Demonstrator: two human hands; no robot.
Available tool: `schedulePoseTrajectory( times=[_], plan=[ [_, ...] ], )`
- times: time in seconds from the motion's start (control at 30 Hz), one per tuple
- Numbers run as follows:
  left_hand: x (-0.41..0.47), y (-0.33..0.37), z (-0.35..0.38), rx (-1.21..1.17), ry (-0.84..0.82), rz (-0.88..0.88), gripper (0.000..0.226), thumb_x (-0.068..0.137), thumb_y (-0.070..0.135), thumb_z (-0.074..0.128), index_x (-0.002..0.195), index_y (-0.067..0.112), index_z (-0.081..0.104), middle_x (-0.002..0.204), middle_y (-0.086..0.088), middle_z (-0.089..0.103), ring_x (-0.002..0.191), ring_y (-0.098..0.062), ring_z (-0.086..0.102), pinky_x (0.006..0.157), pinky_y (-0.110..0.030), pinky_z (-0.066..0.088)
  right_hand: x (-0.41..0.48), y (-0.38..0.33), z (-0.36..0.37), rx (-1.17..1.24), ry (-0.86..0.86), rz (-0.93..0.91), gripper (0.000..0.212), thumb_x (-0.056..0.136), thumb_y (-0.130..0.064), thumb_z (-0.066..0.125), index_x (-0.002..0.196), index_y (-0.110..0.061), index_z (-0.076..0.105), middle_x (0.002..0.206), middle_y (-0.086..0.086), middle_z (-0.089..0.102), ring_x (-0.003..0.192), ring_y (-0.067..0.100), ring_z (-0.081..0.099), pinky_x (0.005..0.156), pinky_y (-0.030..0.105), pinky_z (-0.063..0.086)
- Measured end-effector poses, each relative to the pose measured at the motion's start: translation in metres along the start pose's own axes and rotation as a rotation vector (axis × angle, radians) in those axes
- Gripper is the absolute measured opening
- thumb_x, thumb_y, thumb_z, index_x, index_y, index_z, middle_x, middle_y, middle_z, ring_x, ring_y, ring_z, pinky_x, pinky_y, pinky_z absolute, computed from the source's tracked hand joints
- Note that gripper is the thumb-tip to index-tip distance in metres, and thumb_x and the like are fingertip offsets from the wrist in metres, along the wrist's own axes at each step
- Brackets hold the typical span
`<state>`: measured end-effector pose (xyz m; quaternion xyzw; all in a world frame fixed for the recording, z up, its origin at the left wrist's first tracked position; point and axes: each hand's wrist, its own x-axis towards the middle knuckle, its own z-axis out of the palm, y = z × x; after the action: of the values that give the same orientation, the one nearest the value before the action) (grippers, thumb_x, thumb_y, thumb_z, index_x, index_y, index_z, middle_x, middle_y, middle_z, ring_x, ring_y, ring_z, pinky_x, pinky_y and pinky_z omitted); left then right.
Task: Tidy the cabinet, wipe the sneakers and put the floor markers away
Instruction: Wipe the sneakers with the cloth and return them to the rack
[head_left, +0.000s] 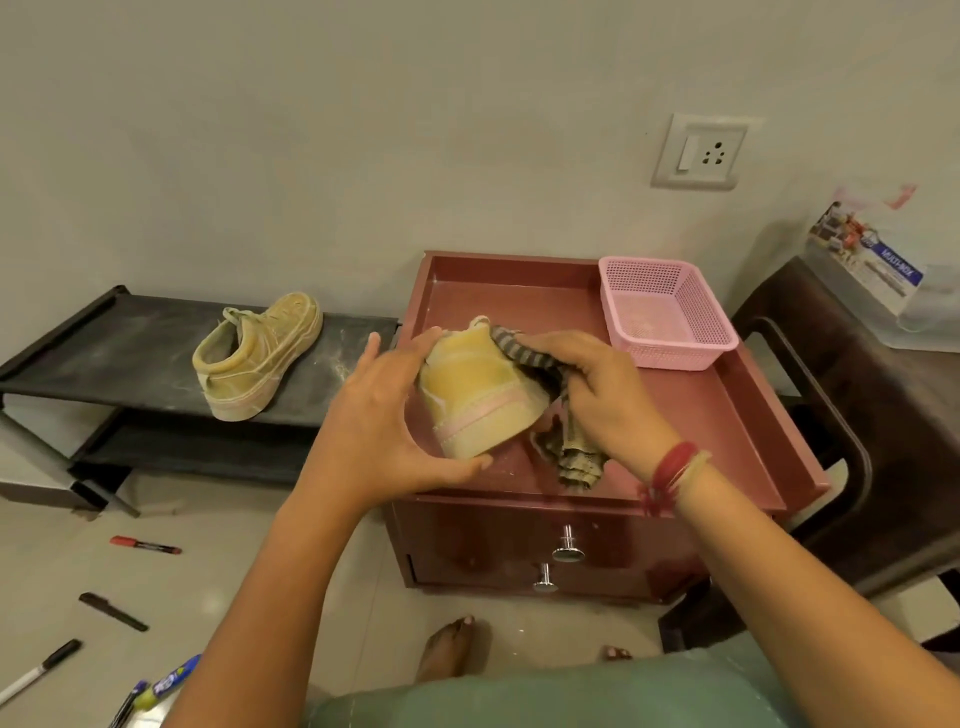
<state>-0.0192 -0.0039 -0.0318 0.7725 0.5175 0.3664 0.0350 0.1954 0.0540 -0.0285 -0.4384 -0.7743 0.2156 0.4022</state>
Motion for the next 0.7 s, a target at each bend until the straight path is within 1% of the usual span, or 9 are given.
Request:
schedulePoseTrajectory(
  times=[0.07,0.1,0.17,0.3,0.4,0.47,0.53,0.63,0.7],
  plan=[
    [-0.002,-0.001,-0.008,0.017,-0.081,-0.080,0.110,0.051,0.068,0.066,0.144,0.021,0.031,0.127,0.018,0.041,0.122,0.011,0.025,0.118,-0.030,-0.003,0.005,0.015,-0.007,0.202,0.094,0.238,0.054,0.084,0.011,0.036,0.115,-0.023,0.064,0.120,0.000,0.063,0.113,0.016,0.057,0.103,0.032,0.042],
    [-0.005,-0.002,-0.010,0.031,-0.138,-0.132,0.111,0.048,0.066,0.065,0.145,0.026,0.026,0.129,0.016,0.040,0.126,0.007,0.025,0.118,-0.034,-0.005,0.007,0.020,-0.010,0.287,0.145,0.330,0.053,0.087,0.011,0.036,0.115,-0.025,0.063,0.120,0.000,0.062,0.113,0.015,0.057,0.103,0.035,0.043],
    [-0.009,-0.003,-0.012,0.120,-0.280,-0.244,0.116,0.045,0.061,0.065,0.145,0.037,0.013,0.131,0.008,0.039,0.132,-0.011,0.031,0.118,-0.047,-0.008,0.008,0.021,-0.011,0.283,0.176,0.363,0.052,0.089,0.011,0.037,0.117,-0.026,0.061,0.121,-0.001,0.061,0.112,0.012,0.056,0.103,0.033,0.043],
    [-0.014,-0.001,-0.004,0.336,-0.406,-0.344,0.120,0.054,0.045,0.080,0.142,0.039,-0.002,0.136,0.002,0.028,0.134,-0.023,0.031,0.111,-0.063,-0.006,0.004,0.004,0.005,0.060,0.120,0.129,0.055,0.082,0.016,0.040,0.121,-0.017,0.061,0.120,-0.005,0.061,0.113,0.007,0.054,0.100,0.012,0.038],
    [-0.015,-0.001,0.006,0.309,-0.371,-0.369,0.114,0.058,0.041,0.081,0.142,0.031,0.005,0.143,0.001,0.021,0.143,-0.027,0.016,0.112,-0.066,-0.002,-0.011,-0.012,0.033,-0.056,-0.071,-0.165,0.053,0.078,0.008,0.038,0.124,-0.010,0.059,0.125,0.005,0.060,0.118,0.014,0.052,0.105,0.022,0.036],
    [-0.019,-0.006,0.015,0.298,-0.347,-0.377,0.111,0.058,0.048,0.078,0.141,0.025,0.009,0.145,0.001,0.020,0.144,-0.026,0.014,0.112,-0.068,0.002,-0.022,-0.017,0.052,-0.143,-0.176,-0.308,0.051,0.079,0.004,0.038,0.124,-0.007,0.058,0.127,0.009,0.059,0.120,0.019,0.052,0.104,0.025,0.035],
    [-0.020,-0.012,0.021,0.268,-0.327,-0.384,0.110,0.056,0.053,0.075,0.141,0.021,0.014,0.145,0.002,0.024,0.142,-0.024,0.023,0.111,-0.068,0.005,-0.028,-0.015,0.064,-0.195,-0.195,-0.334,0.051,0.078,0.012,0.047,0.125,-0.006,0.057,0.129,0.010,0.058,0.122,0.022,0.052,0.104,0.026,0.036],
    [-0.018,-0.018,0.021,0.191,-0.325,-0.364,0.110,0.054,0.051,0.075,0.142,0.019,0.017,0.140,0.003,0.030,0.134,-0.019,0.033,0.113,-0.064,0.004,-0.025,-0.010,0.069,-0.244,-0.200,-0.331,0.053,0.079,0.013,0.053,0.127,-0.009,0.056,0.131,0.008,0.056,0.125,0.023,0.050,0.104,0.038,0.041],
    [-0.016,-0.020,0.014,0.121,-0.336,-0.362,0.113,0.050,0.052,0.071,0.144,0.022,0.016,0.137,0.007,0.032,0.131,-0.016,0.034,0.114,-0.061,0.004,-0.019,-0.004,0.066,-0.265,-0.213,-0.304,0.055,0.079,0.009,0.049,0.129,-0.015,0.055,0.136,0.005,0.052,0.129,0.023,0.045,0.109,0.046,0.032]
  ],
)
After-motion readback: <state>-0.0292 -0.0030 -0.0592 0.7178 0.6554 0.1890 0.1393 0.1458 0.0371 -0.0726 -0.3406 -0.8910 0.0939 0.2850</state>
